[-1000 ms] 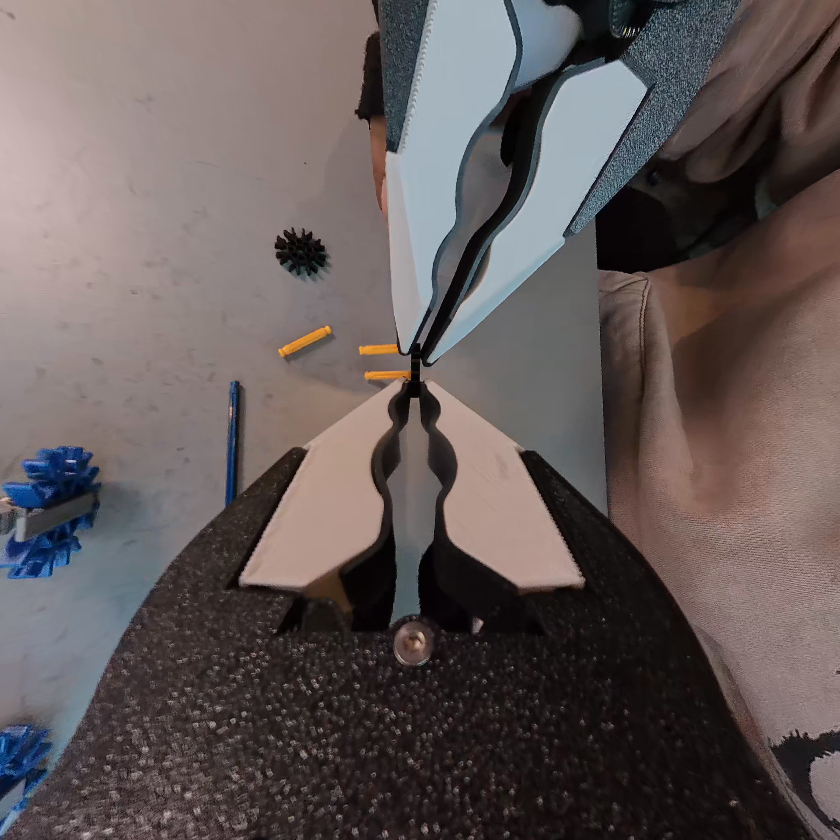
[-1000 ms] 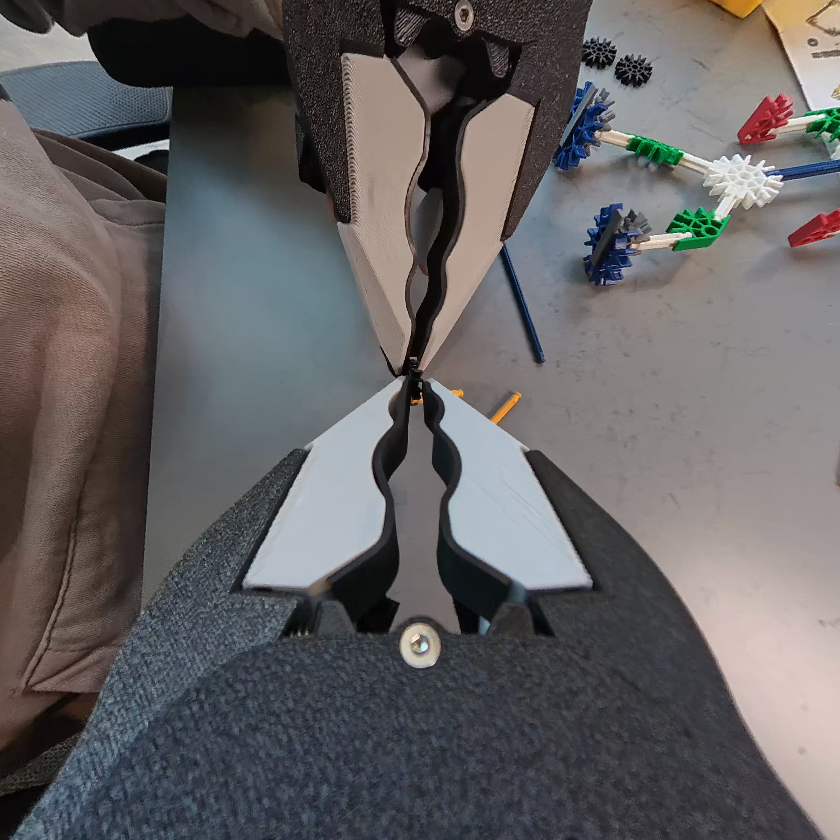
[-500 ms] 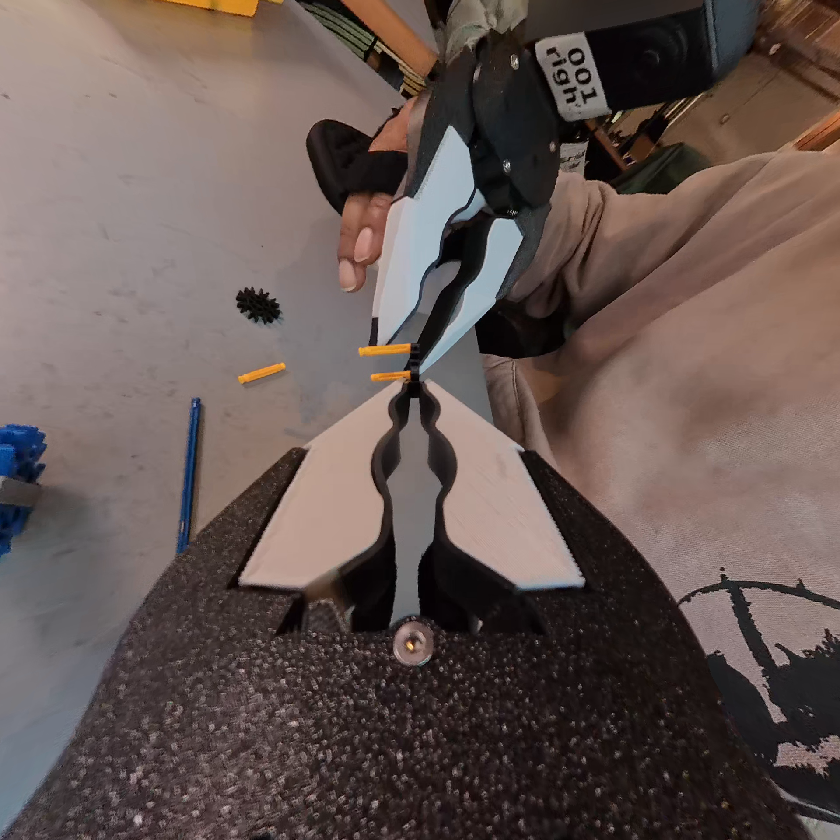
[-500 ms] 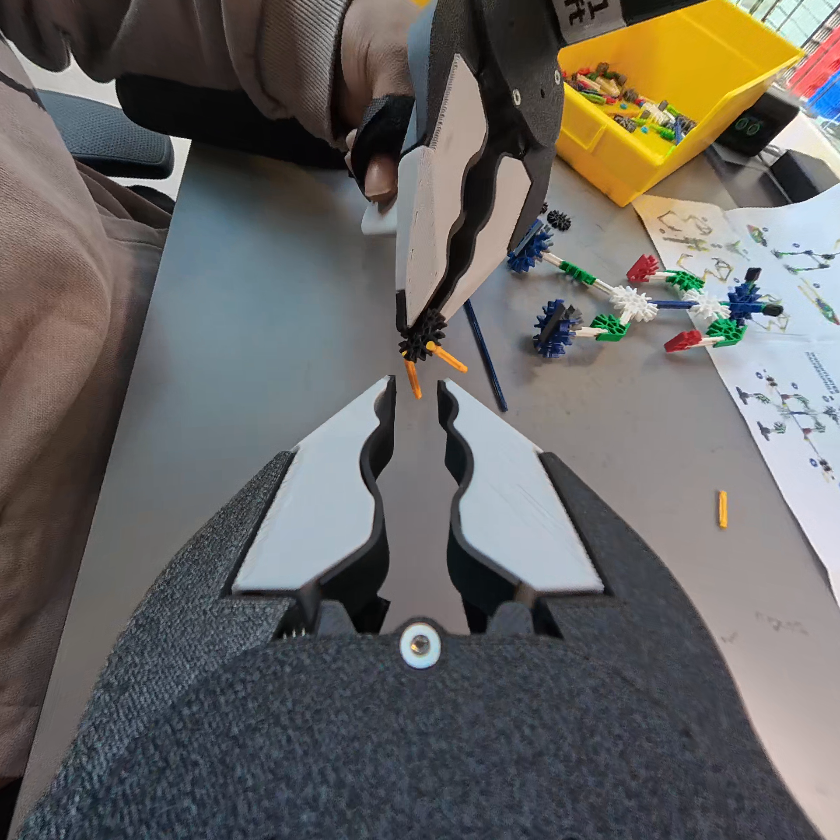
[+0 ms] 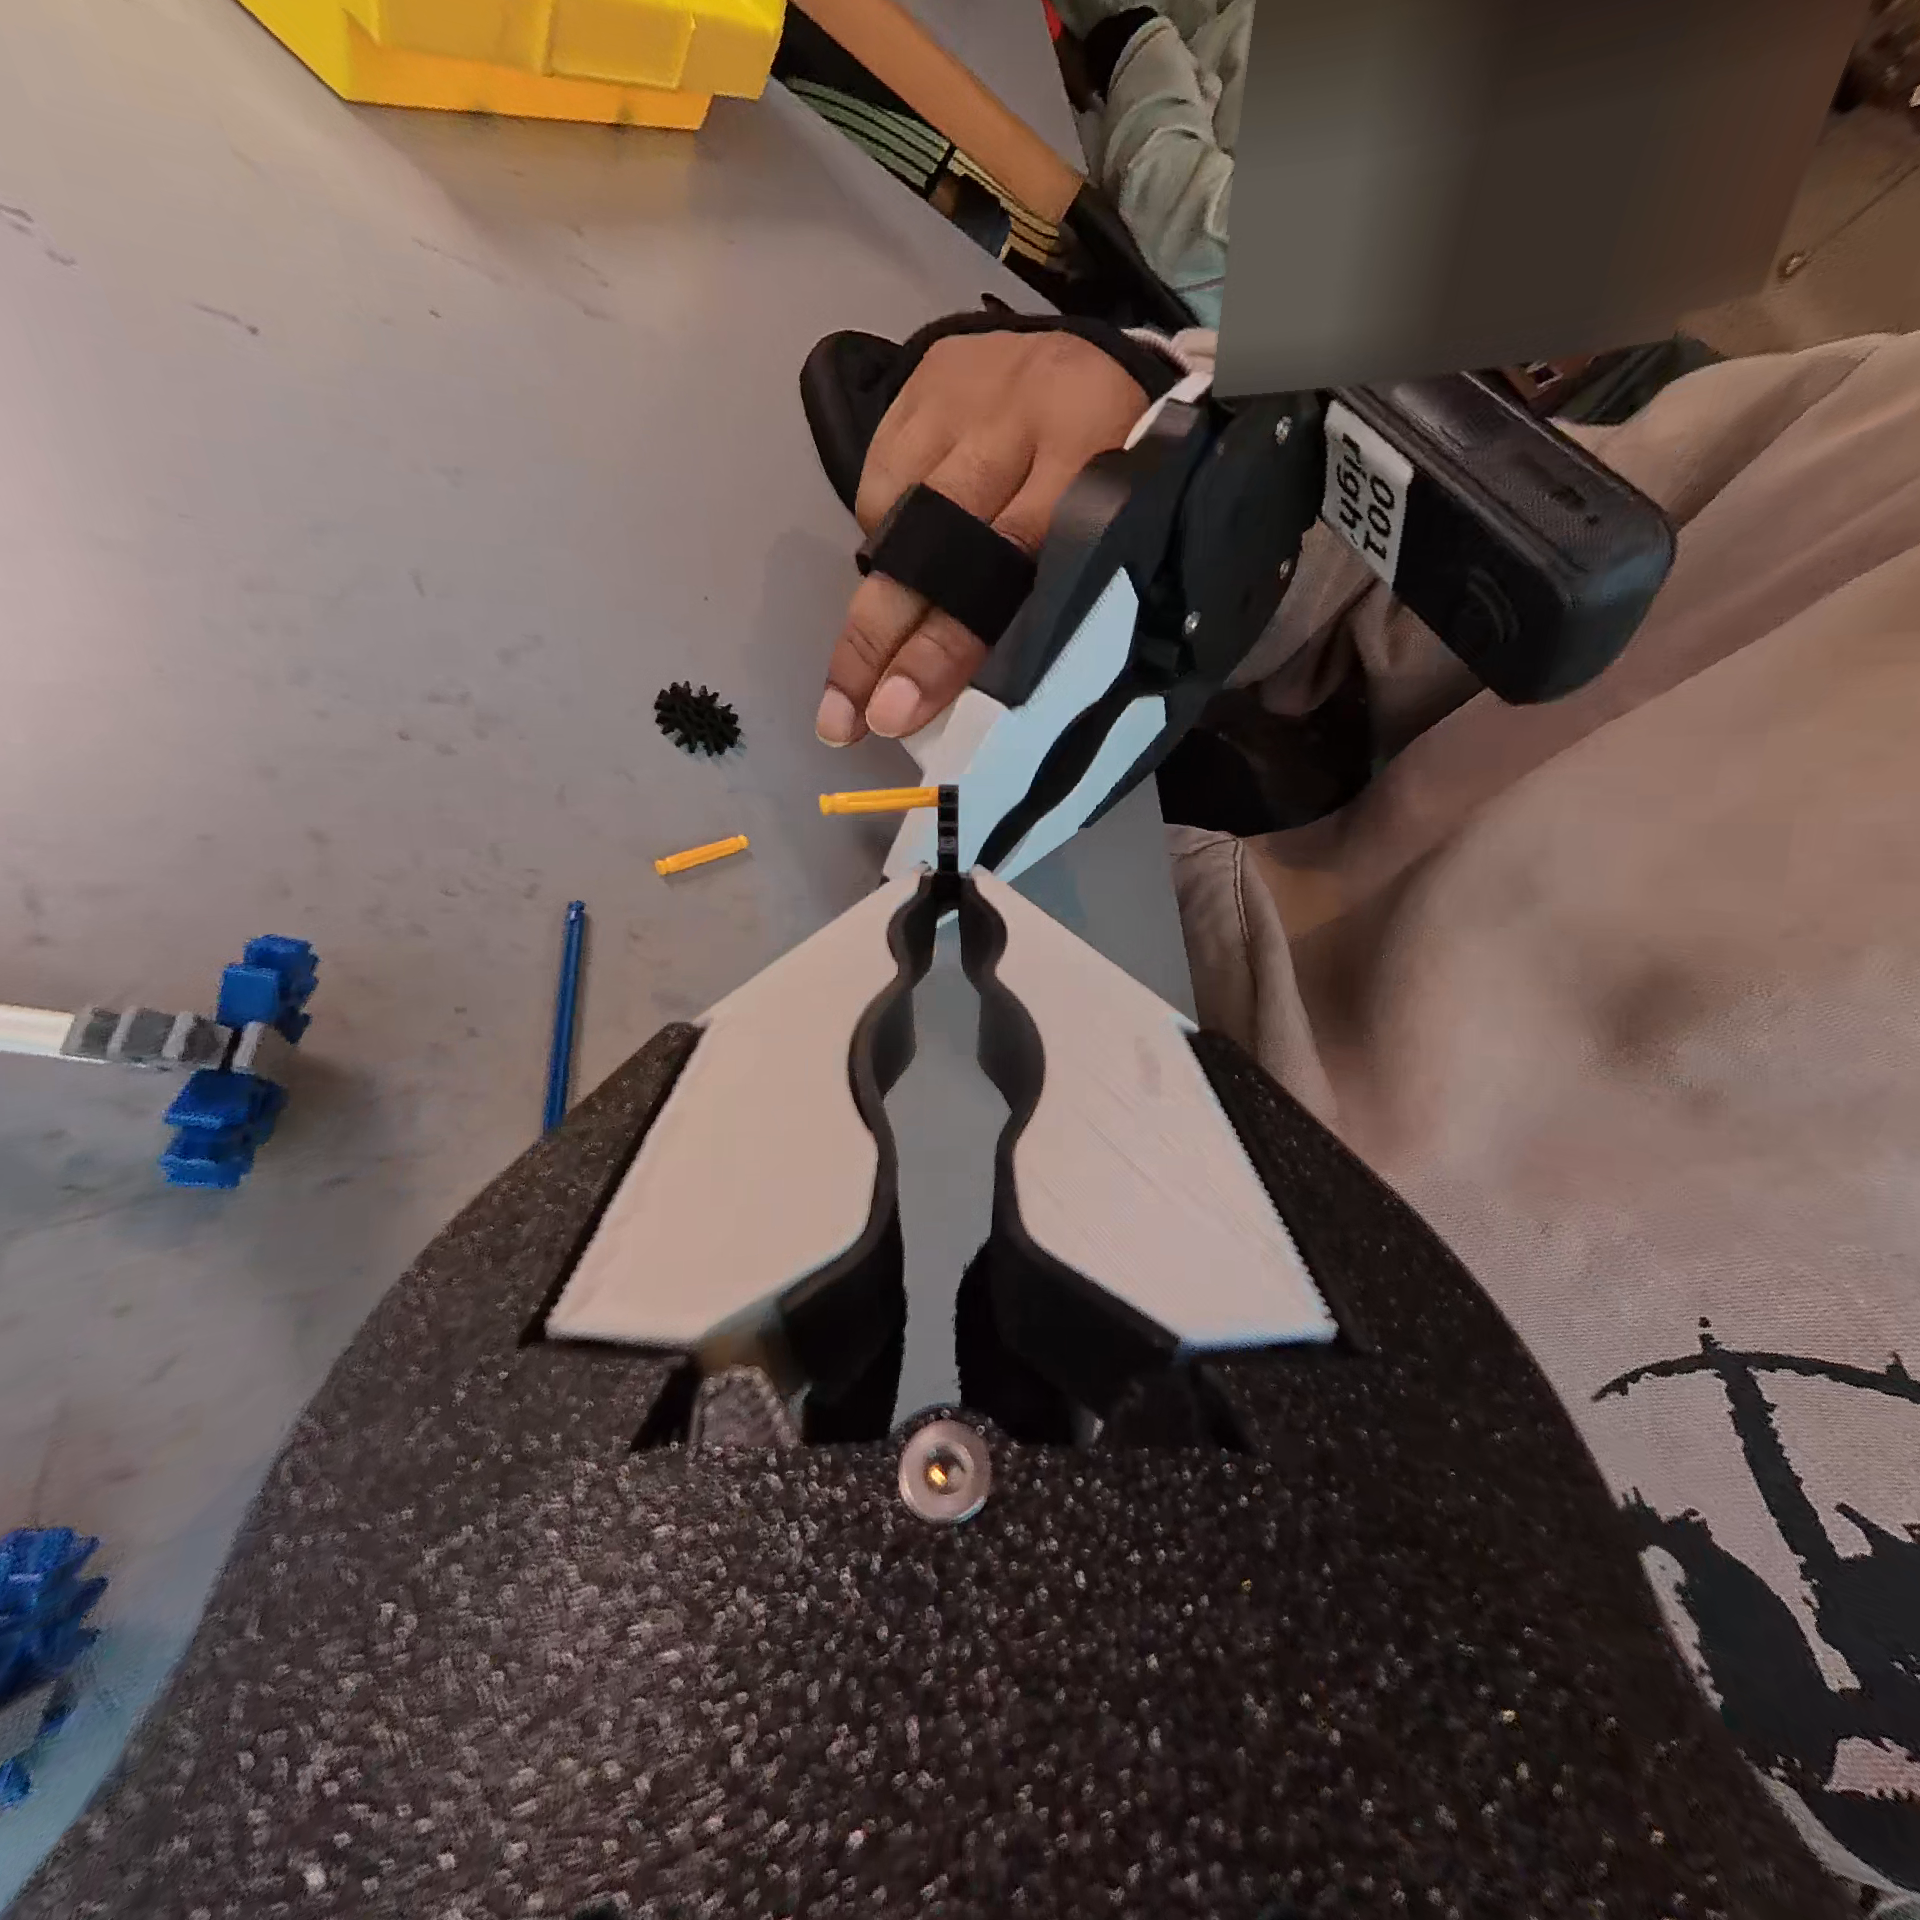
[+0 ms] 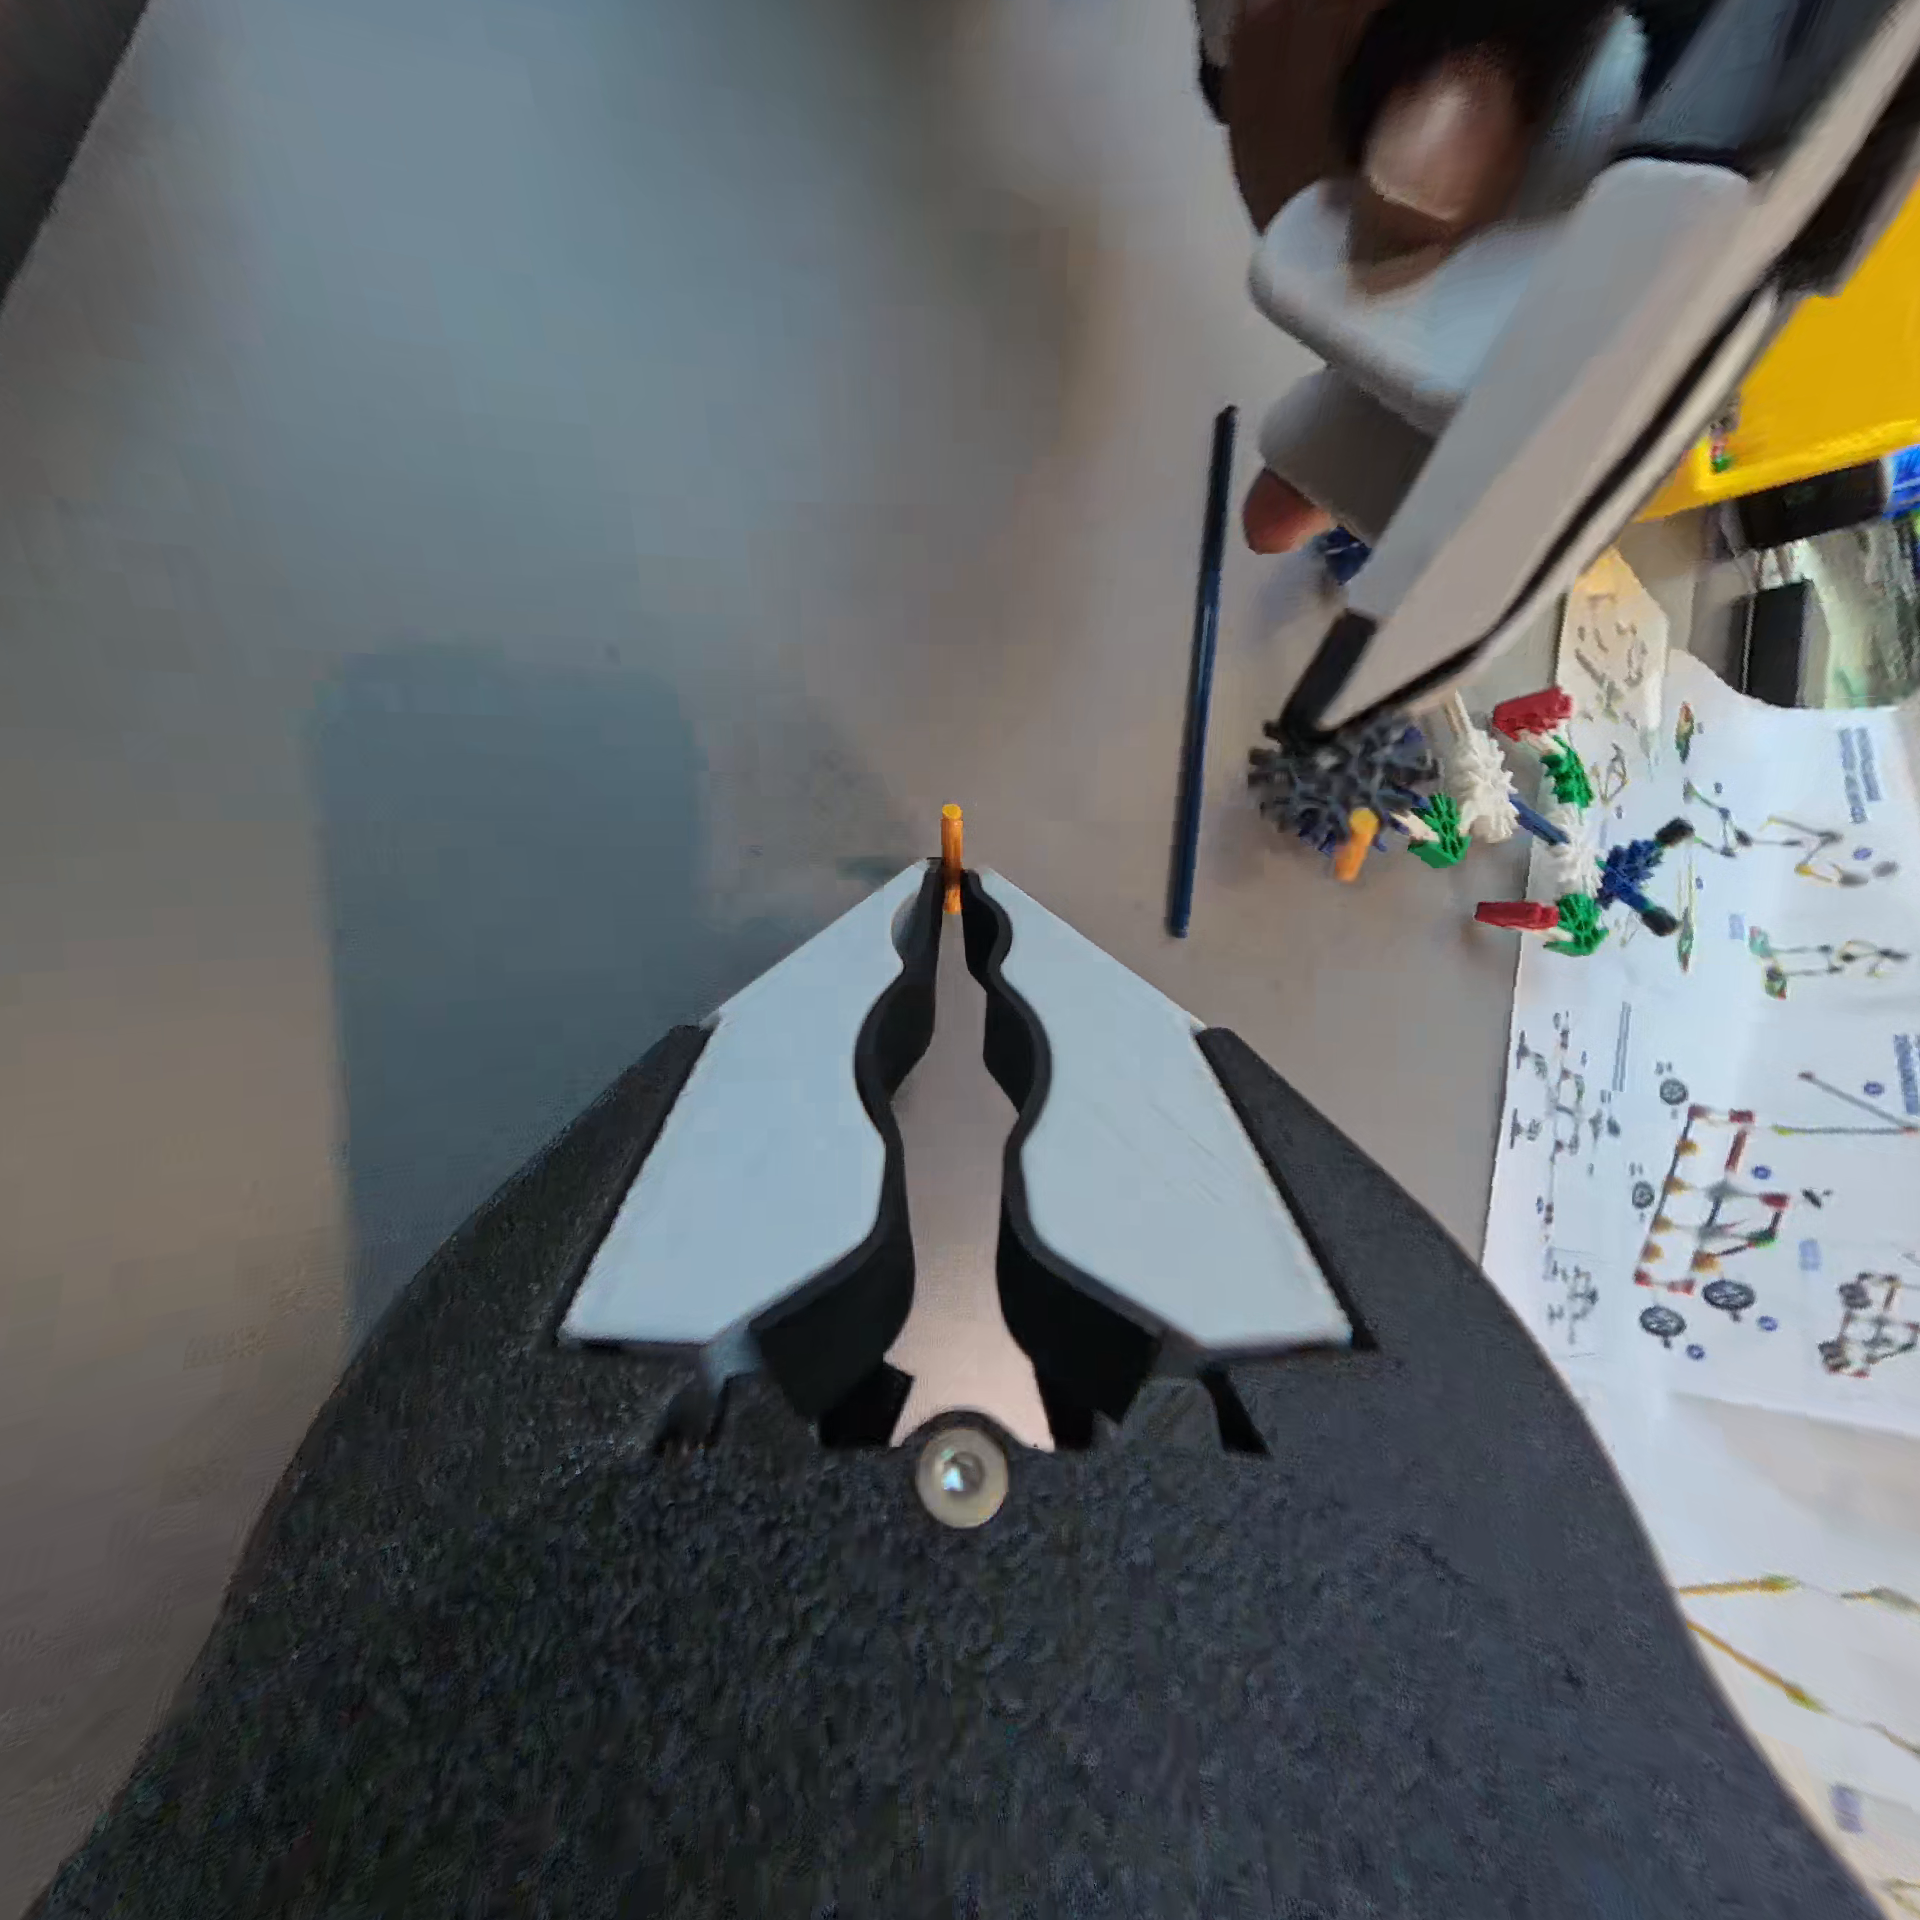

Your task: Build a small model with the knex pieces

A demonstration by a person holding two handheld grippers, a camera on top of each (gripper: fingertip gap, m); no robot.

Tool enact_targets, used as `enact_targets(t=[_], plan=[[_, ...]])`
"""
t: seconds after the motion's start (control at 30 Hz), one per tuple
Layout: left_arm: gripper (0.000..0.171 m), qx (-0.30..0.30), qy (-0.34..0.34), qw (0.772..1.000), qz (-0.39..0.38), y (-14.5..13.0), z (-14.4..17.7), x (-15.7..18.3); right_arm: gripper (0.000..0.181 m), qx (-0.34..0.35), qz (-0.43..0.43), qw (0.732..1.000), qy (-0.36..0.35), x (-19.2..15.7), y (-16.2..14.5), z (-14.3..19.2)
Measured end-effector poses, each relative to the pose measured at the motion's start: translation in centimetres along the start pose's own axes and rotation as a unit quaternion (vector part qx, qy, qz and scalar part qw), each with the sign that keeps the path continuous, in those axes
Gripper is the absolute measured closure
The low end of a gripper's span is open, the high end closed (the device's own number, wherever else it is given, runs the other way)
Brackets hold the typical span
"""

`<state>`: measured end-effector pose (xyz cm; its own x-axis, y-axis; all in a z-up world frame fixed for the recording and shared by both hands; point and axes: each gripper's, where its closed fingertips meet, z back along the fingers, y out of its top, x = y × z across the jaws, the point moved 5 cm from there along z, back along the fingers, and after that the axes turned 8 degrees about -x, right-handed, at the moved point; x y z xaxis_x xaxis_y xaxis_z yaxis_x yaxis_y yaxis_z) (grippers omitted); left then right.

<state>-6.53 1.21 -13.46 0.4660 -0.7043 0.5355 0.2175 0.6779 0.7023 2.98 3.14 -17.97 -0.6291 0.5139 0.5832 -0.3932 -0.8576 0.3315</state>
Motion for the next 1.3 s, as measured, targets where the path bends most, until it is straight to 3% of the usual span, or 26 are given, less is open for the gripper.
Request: enact_targets(t=[0.07,0.23,0.37,0.5,0.93,1.3], plan=[[0.17,-0.017,0.016,1.0,-0.002,-0.4,-0.5,-0.3,0.179,-0.01,0.034,0.999,0.005,-0.1,0.3,-0.2],[0.169,-0.046,0.036,0.998,-0.009,-1.3,-1.3,-0.5,0.174,-0.007,0.021,0.998,0.056,0.3,0.0,0.1],[0.169,-0.074,0.059,0.995,-0.02,-1.9,-1.5,-0.7,0.166,0.008,-0.043,0.995,0.089,0.5,-0.3,0.6],[0.17,-0.109,0.079,0.99,-0.033,-2.6,-2.1,-0.8,0.181,0.016,-0.129,0.983,0.126,0.5,-0.8,0.7],[0.17,-0.135,0.098,0.985,-0.053,-3.2,-3.2,-0.7,0.181,0.008,-0.151,0.983,0.106,1.5,-1.1,-0.8],[0.169,-0.142,0.112,0.98,-0.088,-3.1,-2.4,-0.7,0.18,0.027,-0.21,0.969,0.126,0.9,-0.9,1.6]])
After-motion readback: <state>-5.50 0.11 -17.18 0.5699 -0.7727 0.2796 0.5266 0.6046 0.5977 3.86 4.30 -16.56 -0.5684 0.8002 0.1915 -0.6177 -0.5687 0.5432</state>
